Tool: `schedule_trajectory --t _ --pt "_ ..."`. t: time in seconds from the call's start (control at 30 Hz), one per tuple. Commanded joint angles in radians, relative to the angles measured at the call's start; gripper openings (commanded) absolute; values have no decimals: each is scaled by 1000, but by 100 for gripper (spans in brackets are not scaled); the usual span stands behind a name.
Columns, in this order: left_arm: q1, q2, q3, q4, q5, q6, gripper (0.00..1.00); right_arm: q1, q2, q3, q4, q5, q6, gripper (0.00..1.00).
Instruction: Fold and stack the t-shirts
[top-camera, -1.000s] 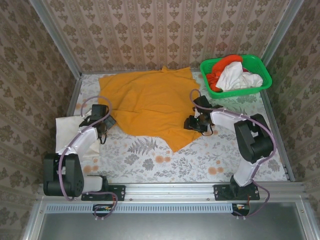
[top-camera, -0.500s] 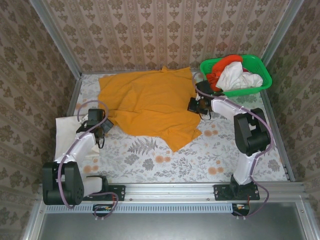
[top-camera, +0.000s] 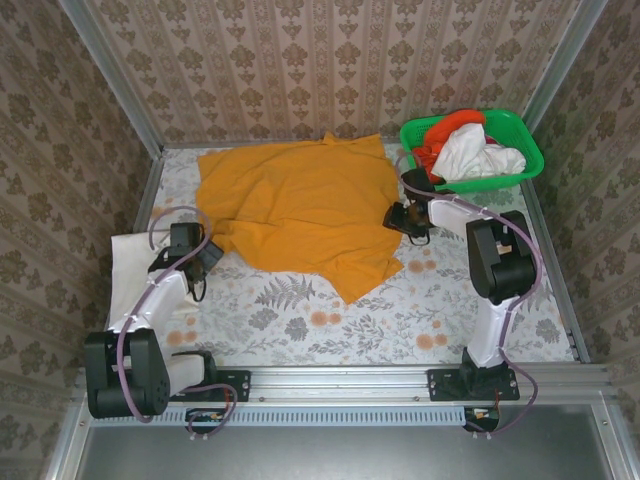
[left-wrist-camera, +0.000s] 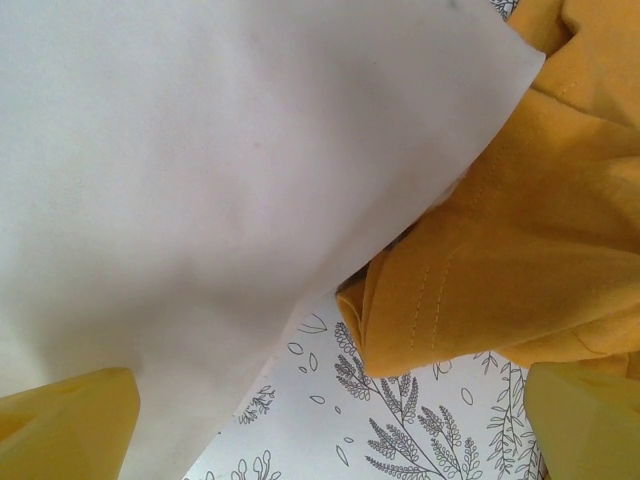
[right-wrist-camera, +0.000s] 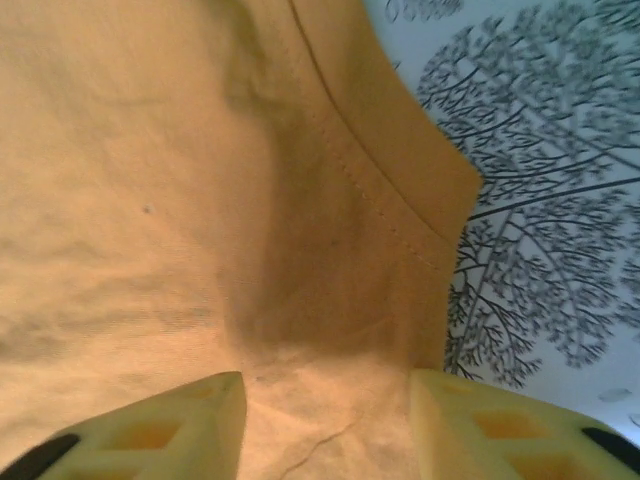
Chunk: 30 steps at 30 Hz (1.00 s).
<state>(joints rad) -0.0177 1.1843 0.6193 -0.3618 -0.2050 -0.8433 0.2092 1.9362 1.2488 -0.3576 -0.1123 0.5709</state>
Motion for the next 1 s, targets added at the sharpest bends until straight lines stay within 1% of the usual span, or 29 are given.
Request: schedule_trajectory --t 0.0,0.03,0.07,0.1,0.4,0.53,0.67,0.7,0.73,0.8,0.83,0.87,0.9,0.97 --pt "10 -7 1 4 11 -2 100 -14 49 -1 39 -69 36 35" --pt "11 -10 0 4 12 -1 100 -20 62 13 40 -85 39 26" --pt "10 -14 -2 7 13 0 100 -26 69 26 35 -91 36 16" --pt "10 -19 -7 11 15 4 100 -31 76 49 30 -91 29 0" --pt "30 -75 -30 9 16 18 100 -84 82 289 -3 -75 -32 0" --pt "41 -80 -32 14 19 22 100 -113 132 413 -26 -81 -42 0" --pt "44 -67 -27 23 29 26 100 -128 204 552 -46 -76 -91 0" --pt "43 -62 -27 32 35 26 100 -129 223 582 -42 -75 -106 10" --pt "43 -56 -28 38 41 24 100 -129 241 607 -40 -81 -121 25" --pt "43 -45 -26 43 56 17 100 -129 252 633 -42 -90 -155 66" --pt "42 -42 -26 43 66 11 100 -129 235 619 -30 -89 -169 78" --pt "41 -42 -27 42 74 5 100 -129 213 593 -11 -83 -174 83" --pt "39 -45 -30 41 79 -5 100 -129 177 540 20 -70 -175 85" --pt "26 -52 -40 37 74 -25 100 -128 101 410 87 -56 -171 86"
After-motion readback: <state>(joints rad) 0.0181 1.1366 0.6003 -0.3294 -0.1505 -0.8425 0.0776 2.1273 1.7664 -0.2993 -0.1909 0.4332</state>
